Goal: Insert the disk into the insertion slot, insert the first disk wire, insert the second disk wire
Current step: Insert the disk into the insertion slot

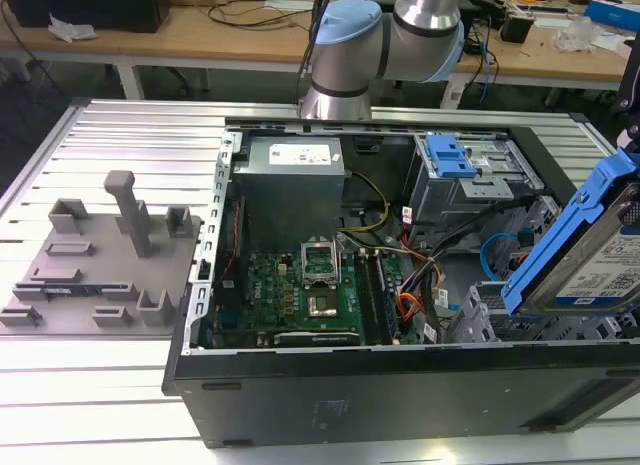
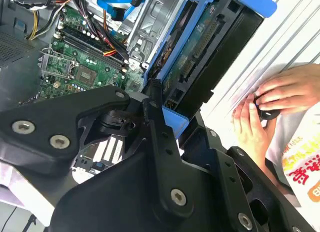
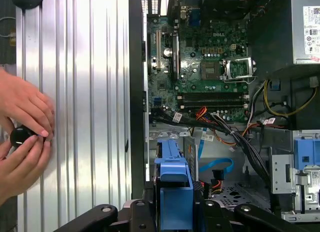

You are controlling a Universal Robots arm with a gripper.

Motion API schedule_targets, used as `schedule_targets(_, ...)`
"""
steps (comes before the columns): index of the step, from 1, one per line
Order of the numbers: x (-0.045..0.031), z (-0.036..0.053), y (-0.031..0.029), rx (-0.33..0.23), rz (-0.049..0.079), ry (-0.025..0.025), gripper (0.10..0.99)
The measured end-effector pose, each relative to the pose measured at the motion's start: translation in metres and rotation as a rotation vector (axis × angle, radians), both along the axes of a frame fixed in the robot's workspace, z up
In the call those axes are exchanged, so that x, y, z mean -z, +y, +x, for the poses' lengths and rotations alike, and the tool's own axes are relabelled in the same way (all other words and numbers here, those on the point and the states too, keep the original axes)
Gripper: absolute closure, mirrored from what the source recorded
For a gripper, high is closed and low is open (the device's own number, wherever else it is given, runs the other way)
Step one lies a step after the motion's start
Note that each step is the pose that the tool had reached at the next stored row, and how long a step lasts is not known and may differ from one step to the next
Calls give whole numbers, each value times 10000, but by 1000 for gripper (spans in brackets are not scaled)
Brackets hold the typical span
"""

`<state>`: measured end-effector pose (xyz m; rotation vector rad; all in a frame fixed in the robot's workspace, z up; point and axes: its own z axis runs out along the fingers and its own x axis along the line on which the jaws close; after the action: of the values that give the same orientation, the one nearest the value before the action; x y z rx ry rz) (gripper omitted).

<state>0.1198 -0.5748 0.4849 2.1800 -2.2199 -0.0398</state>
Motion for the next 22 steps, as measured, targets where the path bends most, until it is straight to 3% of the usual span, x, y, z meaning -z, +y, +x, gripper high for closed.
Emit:
schedule_targets(2,1,0,0,-1,72,-6,722)
schedule_targets(3,0,-1,0,-10,218,-26,722)
schedule_targets(7,0,-2,0,-33,473,-71,722)
schedule_targets(13,1,-5,1,-34,475,-72,722)
schedule_targets(15,1,-22,3,-33,472,-93,722)
schedule_targets(16,2,-39,4,-36,472,-138,722)
schedule_targets(18,8,-86,4,-40,471,-295,722)
schedule_targets(20,13,-101,6,-46,473,-358,722)
schedule_targets(22,14,-103,7,-48,472,-360,722)
